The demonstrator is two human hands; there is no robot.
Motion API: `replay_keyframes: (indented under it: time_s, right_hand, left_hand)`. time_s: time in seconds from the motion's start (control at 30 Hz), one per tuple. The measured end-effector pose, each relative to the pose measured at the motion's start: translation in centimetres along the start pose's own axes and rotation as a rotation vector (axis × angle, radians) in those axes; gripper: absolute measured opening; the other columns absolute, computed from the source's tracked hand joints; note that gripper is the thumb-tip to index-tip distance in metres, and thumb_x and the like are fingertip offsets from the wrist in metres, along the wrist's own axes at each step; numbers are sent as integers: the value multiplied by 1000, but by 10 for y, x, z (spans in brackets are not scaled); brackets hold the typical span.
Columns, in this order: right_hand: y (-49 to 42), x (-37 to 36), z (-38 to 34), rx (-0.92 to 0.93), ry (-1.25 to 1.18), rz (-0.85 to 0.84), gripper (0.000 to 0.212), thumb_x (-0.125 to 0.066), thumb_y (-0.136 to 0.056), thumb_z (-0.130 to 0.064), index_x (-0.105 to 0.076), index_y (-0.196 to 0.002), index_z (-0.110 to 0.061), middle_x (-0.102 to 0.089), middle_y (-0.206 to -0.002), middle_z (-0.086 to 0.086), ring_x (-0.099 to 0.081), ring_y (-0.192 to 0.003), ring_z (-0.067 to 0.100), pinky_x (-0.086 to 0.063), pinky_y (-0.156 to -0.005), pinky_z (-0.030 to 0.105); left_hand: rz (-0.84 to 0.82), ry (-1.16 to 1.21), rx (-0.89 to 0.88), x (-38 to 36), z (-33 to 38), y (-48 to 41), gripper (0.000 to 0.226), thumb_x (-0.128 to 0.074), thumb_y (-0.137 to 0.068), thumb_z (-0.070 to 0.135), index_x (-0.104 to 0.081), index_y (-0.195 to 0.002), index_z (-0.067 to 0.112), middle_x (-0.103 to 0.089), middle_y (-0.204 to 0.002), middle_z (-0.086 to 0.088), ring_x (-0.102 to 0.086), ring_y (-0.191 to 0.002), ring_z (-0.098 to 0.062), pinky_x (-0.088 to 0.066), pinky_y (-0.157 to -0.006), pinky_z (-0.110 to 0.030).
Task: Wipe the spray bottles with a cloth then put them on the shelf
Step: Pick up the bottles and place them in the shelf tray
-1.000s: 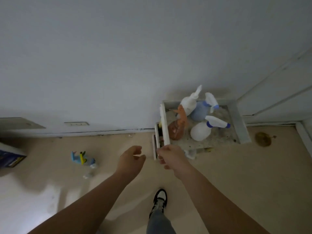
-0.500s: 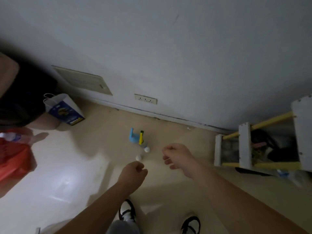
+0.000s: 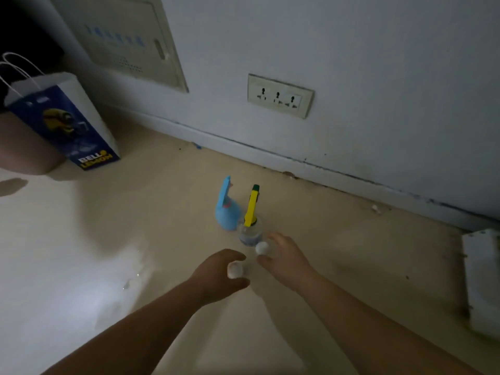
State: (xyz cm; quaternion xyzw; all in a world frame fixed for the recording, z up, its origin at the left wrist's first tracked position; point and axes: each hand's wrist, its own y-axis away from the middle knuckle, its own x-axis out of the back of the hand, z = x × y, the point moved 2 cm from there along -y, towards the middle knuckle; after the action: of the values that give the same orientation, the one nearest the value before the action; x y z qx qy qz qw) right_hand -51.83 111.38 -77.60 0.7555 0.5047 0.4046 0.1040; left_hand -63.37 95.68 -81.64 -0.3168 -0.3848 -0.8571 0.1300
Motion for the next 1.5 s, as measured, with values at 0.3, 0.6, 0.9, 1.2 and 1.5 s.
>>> replay_keyframes:
  time_s: [0.3, 0.6, 0.9, 1.2, 1.5]
  right_hand:
    - [-64, -54, 51, 59, -177, 222, 12, -60, -91, -36, -56, -97, -26, -65, -91, 4, -61, -82, 18, -51, -76, 38]
    - [-66, -4, 15, -143, -680, 541, 17, -55, -87, -25, -53, -84, -8, -53, -77, 9, -51, -74, 24, -40, -71, 34]
    - [-59, 19, -51, 72, -187, 274, 57, -76, -74, -72, -53, -67, -19, -52, -64, -2, -51, -60, 17, -41, -59, 35]
    - [-13, 35, -31, -101, -318, 296, 32, -64, -90, -25, -54, -60, -20, -54, -60, -2, -52, -57, 16, -38, -54, 27]
    - [234, 217, -119, -221, -431, 386, 41, -67, -84, -20, -42, -51, -21, -39, -40, -11, -36, -42, 7, -28, -44, 20]
  left_hand:
    - [400, 471, 102, -48, -27, -30, 33, -60, -97, 48, -68, -78, 22, -70, -72, 7, -67, -73, -10, -55, -72, -33]
    - [808, 473, 120, 55, -25, -51, 41, -50, -86, 62, -66, -101, 27, -69, -98, 2, -71, -83, -26, -61, -79, -49]
    - [560, 59, 192, 85, 31, -76, 37, -67, -91, 46, -69, -113, 16, -57, -98, -3, -53, -81, -15, -34, -56, -24]
    - [609, 190, 67, 102, 78, 9, 21, -66, -96, 34, -71, -115, 28, -68, -98, 6, -62, -84, -14, -46, -70, -27]
    - [421, 205, -110, 199, 300, 203, 16, -67, -93, 33, -71, -103, 46, -68, -78, 18, -63, -72, -3, -51, -63, -24]
